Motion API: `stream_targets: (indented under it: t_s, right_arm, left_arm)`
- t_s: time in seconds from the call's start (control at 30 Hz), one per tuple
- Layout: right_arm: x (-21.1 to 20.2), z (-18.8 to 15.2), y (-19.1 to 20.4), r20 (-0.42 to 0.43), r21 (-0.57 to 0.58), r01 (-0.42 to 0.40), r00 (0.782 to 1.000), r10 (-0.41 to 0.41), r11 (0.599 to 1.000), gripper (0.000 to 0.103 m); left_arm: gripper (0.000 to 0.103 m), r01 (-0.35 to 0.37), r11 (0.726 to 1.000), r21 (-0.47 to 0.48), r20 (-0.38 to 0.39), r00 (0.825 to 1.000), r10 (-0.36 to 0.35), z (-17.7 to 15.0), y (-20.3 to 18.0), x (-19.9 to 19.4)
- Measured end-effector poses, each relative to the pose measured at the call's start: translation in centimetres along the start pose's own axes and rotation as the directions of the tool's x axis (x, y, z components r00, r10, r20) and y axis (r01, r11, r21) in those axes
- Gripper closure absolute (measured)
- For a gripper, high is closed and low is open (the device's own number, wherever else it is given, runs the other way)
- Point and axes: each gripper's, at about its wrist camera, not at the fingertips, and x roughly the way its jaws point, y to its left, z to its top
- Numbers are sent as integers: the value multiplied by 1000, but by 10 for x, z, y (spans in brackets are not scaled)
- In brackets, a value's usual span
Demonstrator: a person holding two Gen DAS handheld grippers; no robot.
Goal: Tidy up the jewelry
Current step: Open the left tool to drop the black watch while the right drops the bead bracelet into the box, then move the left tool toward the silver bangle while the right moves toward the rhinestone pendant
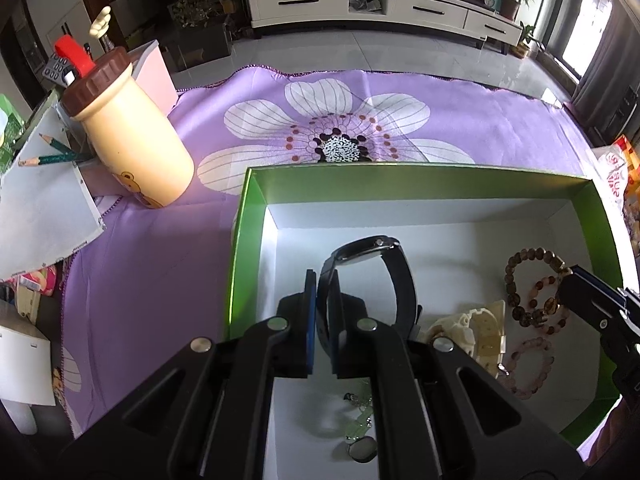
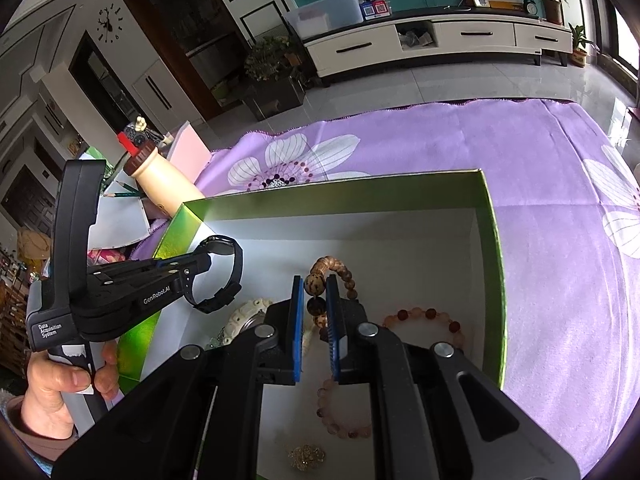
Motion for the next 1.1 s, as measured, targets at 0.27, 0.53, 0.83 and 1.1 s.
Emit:
stream_targets:
  t_s: [0.27,0.53,0.83,1.1]
  right_arm:
    - [7,-2,1,-43,1,23,999,-23,1000,93]
    - [8,-2,1,-49,2,31,998,-31,1000,92]
    - [-9,-5,6,-3,2,13,1000,-13,1000,86]
    - [-51,-25,17,68,-37,-21,997,23,999,79]
  left_arm:
    - [96,-22,999,39,7,1000,21,1,-7,2]
    - [92,-31,998,51,13,999,30,0,-9,3]
    - [83,-17,999,43,45,999,15,-4,-9,-10]
    - [54,-4,998,69,138,990,-5,-16,-14,-55]
